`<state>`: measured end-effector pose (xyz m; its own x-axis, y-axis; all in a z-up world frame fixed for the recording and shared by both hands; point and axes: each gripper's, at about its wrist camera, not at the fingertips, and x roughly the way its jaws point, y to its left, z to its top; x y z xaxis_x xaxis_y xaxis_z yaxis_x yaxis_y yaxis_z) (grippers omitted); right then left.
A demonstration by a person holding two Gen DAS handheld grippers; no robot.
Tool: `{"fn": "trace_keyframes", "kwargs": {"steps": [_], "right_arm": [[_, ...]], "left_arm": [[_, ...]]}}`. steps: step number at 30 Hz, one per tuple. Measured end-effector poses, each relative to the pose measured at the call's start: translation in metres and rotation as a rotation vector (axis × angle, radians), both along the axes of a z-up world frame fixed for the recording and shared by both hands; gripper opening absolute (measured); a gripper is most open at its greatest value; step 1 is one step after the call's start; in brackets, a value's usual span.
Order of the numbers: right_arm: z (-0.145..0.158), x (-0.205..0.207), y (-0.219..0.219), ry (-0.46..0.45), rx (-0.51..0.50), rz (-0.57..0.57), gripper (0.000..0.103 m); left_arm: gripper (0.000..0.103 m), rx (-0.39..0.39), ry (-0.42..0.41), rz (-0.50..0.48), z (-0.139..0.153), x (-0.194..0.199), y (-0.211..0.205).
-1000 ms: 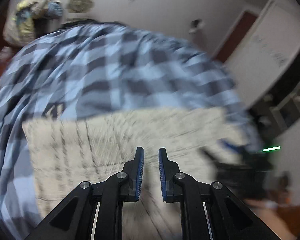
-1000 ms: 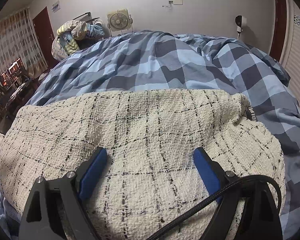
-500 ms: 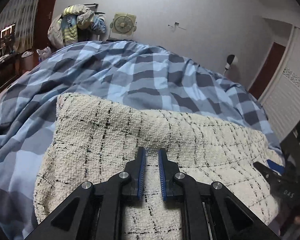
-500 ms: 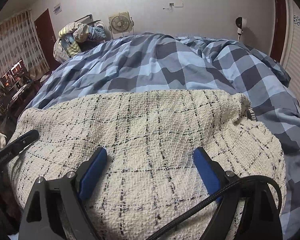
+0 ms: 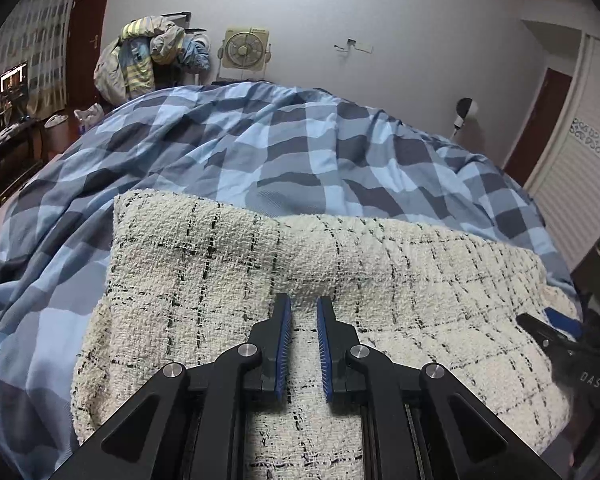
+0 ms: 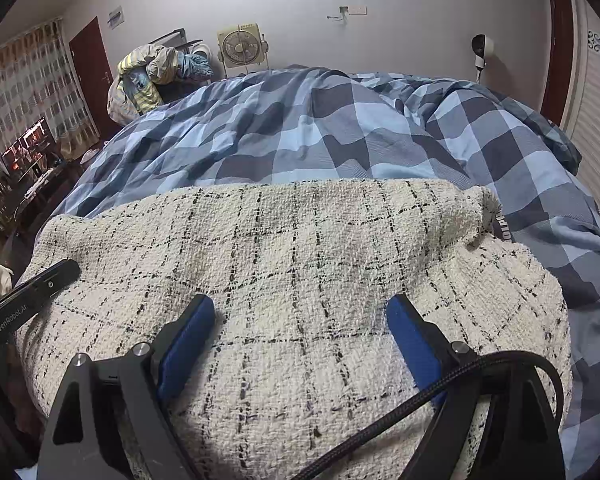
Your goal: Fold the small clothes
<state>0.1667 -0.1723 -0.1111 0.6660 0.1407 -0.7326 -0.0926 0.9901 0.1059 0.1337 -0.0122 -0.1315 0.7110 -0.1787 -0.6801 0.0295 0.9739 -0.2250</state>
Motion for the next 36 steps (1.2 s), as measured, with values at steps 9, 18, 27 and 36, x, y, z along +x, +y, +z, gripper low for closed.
{"fn": "trace_keyframes", "kwargs": {"steps": [9, 18, 27, 36], "right_arm": [[-0.0001, -0.0002, -0.0002, -0.001, 0.001, 0.001, 0.086], [-0.0002, -0.0005, -0.0003, -0.001, 0.001, 0.001, 0.086], [-0.0005, -0.0003, -0.0006, -0.002, 0.002, 0.001, 0.086], [-0.0005, -0.0003, -0.0007, -0.002, 0.003, 0.001, 0.086]], "left_arm": [[0.012, -0.019, 0.001, -0.003, -0.0021, -0.0010, 0.0002], [0.012, -0.031, 0.002, -0.004, -0.0030, -0.0018, 0.0012], [0.012, -0.033, 0.002, -0.004, -0.0032, -0.0014, 0.0022], [0.012, -0.036, 0.003, -0.005, -0.0032, -0.0009, 0.0031]]}}
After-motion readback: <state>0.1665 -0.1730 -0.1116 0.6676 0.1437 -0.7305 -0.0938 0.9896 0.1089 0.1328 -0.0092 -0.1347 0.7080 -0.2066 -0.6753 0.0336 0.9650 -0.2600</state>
